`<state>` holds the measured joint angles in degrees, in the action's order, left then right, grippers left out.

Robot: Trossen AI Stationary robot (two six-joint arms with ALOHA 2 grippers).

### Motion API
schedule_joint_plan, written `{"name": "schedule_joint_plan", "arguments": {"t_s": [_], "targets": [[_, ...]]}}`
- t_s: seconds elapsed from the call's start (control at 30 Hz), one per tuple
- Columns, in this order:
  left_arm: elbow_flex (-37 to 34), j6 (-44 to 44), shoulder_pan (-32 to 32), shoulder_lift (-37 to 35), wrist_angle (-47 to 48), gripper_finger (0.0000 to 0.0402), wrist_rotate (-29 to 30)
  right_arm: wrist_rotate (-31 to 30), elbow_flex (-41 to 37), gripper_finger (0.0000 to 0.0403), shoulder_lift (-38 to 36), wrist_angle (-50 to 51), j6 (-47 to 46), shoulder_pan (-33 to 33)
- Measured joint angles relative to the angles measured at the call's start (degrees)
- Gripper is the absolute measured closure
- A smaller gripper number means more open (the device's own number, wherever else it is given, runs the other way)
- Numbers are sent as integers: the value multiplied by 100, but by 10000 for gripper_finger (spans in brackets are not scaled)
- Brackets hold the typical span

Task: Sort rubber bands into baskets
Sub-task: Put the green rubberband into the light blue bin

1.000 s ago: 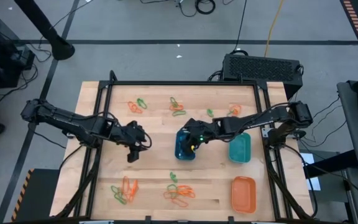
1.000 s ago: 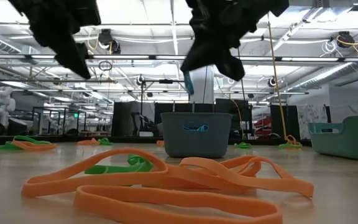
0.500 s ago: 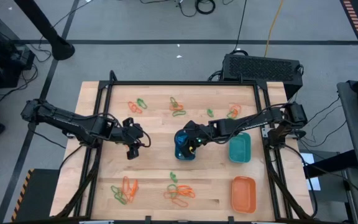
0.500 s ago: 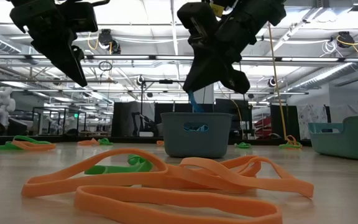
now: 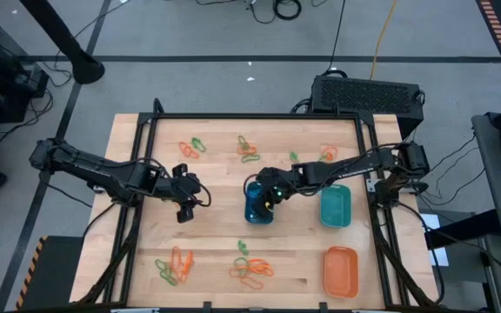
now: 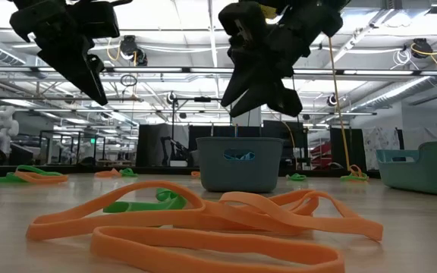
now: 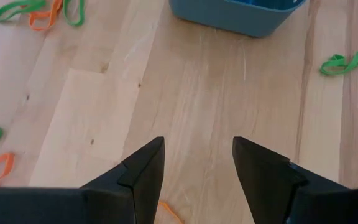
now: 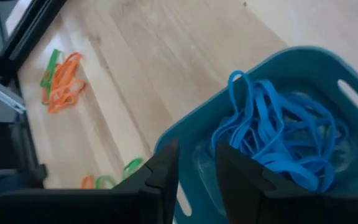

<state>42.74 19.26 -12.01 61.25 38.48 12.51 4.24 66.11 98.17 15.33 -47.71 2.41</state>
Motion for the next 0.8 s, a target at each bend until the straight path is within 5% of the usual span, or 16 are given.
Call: {"name": "schedule_joint_plan", "arguments": {"t_s": [0.43, 0.8], "targets": [[-400, -320, 1, 0, -479, 205, -68, 337, 2, 322, -599, 736, -187, -1131], [-400, 1, 963, -2, -1377, 205, 274, 147, 4, 306, -524, 2567, 1968, -2869]]}}
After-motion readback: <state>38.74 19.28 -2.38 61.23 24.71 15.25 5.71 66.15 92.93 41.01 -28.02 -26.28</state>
